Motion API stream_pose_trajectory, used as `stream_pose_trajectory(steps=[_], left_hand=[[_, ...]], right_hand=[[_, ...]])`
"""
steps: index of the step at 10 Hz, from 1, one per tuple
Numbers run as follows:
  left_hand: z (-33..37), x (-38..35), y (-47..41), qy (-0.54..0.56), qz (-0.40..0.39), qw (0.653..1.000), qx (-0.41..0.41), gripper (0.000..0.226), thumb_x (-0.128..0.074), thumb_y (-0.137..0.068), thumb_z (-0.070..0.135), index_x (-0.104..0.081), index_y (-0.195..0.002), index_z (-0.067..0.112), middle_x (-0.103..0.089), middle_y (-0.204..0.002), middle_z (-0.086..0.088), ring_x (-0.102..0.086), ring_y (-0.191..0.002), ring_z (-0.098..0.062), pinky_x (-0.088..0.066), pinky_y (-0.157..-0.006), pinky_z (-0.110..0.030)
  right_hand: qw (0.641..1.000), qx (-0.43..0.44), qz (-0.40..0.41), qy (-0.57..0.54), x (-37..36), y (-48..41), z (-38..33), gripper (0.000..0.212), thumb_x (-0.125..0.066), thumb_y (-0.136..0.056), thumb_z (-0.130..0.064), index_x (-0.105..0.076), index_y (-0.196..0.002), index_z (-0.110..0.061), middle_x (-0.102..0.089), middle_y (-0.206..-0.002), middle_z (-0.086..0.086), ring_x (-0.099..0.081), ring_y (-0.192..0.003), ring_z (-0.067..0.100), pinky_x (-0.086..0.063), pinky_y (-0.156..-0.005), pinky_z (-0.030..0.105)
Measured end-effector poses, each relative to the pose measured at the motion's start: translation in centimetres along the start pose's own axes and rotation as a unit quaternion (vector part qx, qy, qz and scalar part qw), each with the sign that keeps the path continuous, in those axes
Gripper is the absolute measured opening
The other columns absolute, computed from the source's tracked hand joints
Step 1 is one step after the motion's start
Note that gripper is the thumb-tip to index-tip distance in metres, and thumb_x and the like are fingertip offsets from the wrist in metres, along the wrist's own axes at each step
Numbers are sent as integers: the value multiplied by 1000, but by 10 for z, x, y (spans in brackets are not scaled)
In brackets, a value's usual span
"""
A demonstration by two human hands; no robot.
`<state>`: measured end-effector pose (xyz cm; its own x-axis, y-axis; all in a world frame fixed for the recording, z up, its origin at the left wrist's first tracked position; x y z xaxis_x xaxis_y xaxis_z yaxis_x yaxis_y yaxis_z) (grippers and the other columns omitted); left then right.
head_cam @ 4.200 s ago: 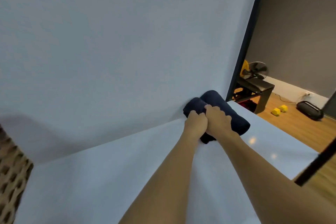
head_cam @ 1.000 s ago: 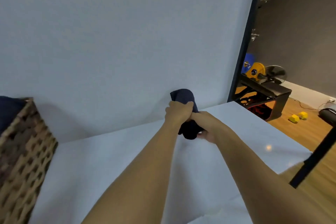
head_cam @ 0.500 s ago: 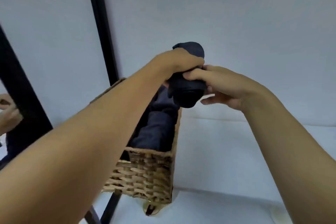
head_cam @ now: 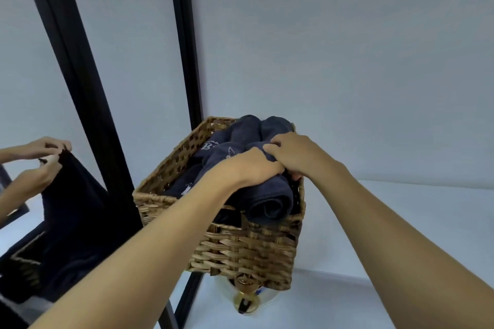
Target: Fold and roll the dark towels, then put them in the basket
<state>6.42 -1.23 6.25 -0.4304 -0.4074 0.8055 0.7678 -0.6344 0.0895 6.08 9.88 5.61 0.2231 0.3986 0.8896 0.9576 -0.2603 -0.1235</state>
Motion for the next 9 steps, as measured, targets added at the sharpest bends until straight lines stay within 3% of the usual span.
stream_pose_trajectory(steps=[1,2,3,4,5,6,7,8,9], left_hand=[[-5,-3,-8,-22,25,999,11,21,-48,-97,30,-59,-102,12,-52,-83,1,-53,-94,-22,-37,-79,-28],[-6,-3,-17,-40,53,998,-15,24,-51,-95,30,-58,-107,10,-55,-82,-1,-54,-87,-22,-40,-73,-30],[-10,-5,-26,-65,75,995,-25,39,-52,-95,31,-50,-127,7,-62,-107,-7,-53,-90,-21,-37,-73,-30],[-20,-18,-31,-99,74,992,-19,53,-45,-99,33,-34,-139,2,-59,-126,-17,-57,-106,-30,-36,-77,-30],[-27,-31,-29,-159,57,986,-1,53,-34,-102,34,-27,-143,1,-48,-138,-22,-49,-121,-36,-36,-89,-36],[-27,-32,-26,-272,66,960,2,52,-28,-102,37,-30,-142,5,-33,-145,-22,-35,-128,-41,-31,-105,-48],[-24,-30,-25,-324,60,944,-21,52,-27,-101,40,-33,-144,10,-33,-149,-14,-29,-134,-37,-22,-109,-51],[-23,-27,-28,-301,30,953,-20,57,-30,-100,46,-41,-140,8,-42,-145,-17,-37,-132,-37,-26,-108,-49],[-19,-16,-31,-224,7,973,-48,37,-44,-96,43,-57,-110,11,-62,-110,-12,-56,-102,-30,-43,-85,-37]], right_hand=[[999,2,34,17,-8,-6,9,29,-41,-100,-39,-57,-86,-19,-56,-80,-1,-53,-79,21,-30,-54,27],[996,2,85,31,-5,-9,12,28,-44,-99,-38,-61,-92,-17,-56,-85,0,-53,-80,21,-32,-58,29],[992,9,124,34,-9,-12,13,28,-45,-99,-36,-60,-87,-16,-57,-85,1,-53,-80,22,-33,-59,31],[990,22,125,64,-23,-13,17,26,-43,-100,-33,-52,-80,-20,-55,-85,2,-53,-81,23,-28,-55,30],[988,38,107,105,-28,-9,13,21,-41,-101,-31,-55,-89,-19,-46,-92,0,-51,-85,23,-32,-66,31],[986,51,110,116,-27,-2,10,24,-40,-102,-29,-60,-101,-15,-39,-97,1,-45,-83,21,-34,-68,32],[984,43,79,153,-28,-2,11,24,-39,-102,-23,-60,-93,-13,-54,-91,4,-51,-82,20,-33,-66,31],[985,43,56,156,-26,-5,11,22,-41,-101,-20,-58,-87,-14,-65,-95,7,-51,-78,20,-35,-65,31],[993,32,86,81,-19,-3,13,22,-44,-99,-22,-65,-100,-15,-66,-98,5,-56,-86,22,-38,-67,31]])
Point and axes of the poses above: each hand's wrist, its own y-axis away from the middle knuckle, its own x-axis out of the back of the hand, z = x × y, the point moved 4 cm from there along -y, towards the middle knuckle
